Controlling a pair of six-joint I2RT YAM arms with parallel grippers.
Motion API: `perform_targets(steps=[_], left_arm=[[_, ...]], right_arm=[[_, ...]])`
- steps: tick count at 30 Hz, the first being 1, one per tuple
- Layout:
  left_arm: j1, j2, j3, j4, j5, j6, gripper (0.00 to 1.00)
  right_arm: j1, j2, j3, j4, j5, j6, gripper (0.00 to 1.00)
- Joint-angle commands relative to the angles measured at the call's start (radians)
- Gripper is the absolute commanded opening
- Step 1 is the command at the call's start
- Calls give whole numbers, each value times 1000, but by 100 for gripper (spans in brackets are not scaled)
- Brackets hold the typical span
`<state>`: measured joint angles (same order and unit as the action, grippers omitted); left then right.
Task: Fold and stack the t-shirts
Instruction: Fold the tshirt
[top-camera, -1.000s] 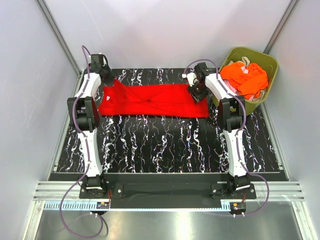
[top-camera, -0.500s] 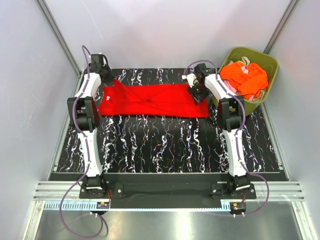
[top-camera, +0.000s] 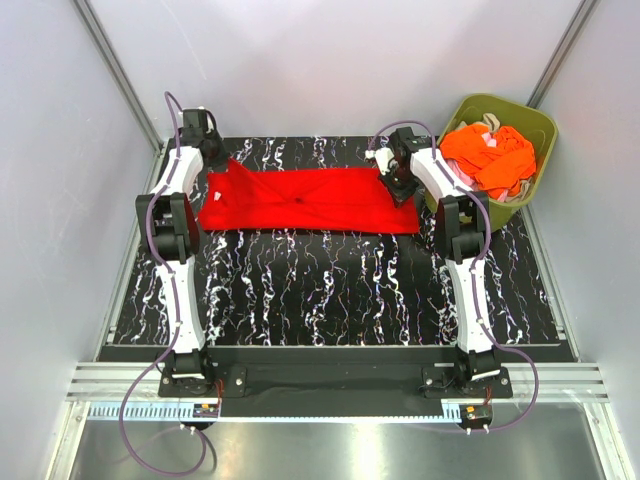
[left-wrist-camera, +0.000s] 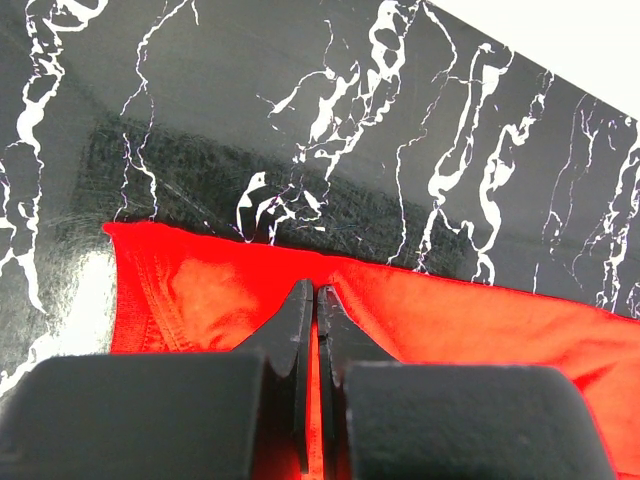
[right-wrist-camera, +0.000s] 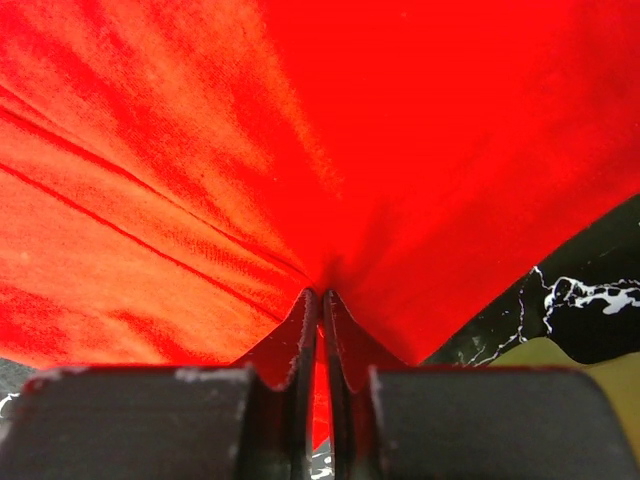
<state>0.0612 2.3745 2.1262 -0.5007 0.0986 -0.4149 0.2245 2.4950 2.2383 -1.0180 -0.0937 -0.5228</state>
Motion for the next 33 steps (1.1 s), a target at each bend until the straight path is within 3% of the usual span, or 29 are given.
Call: perform_targets(steps=[1, 6, 13, 25, 28, 33], left_arm=[[8, 5, 43, 54, -5, 10, 0], [8, -8, 34, 56, -22, 11, 0], [15, -34, 26, 54, -71, 19, 0], [23, -46, 14, 56, -22, 8, 0], [22, -46, 1, 60, -5, 5, 0], [20, -51, -8, 60, 9, 2, 0]], right_arm=[[-13, -16, 1, -2, 54, 18, 8], [-13, -47, -34, 32, 68, 32, 0], [-13, -71, -65, 61, 87, 50, 0], [-14, -150, -128, 137, 120, 95, 0], [-13, -159, -146, 150, 100, 96, 9], [-13, -163, -155, 148, 98, 96, 6]])
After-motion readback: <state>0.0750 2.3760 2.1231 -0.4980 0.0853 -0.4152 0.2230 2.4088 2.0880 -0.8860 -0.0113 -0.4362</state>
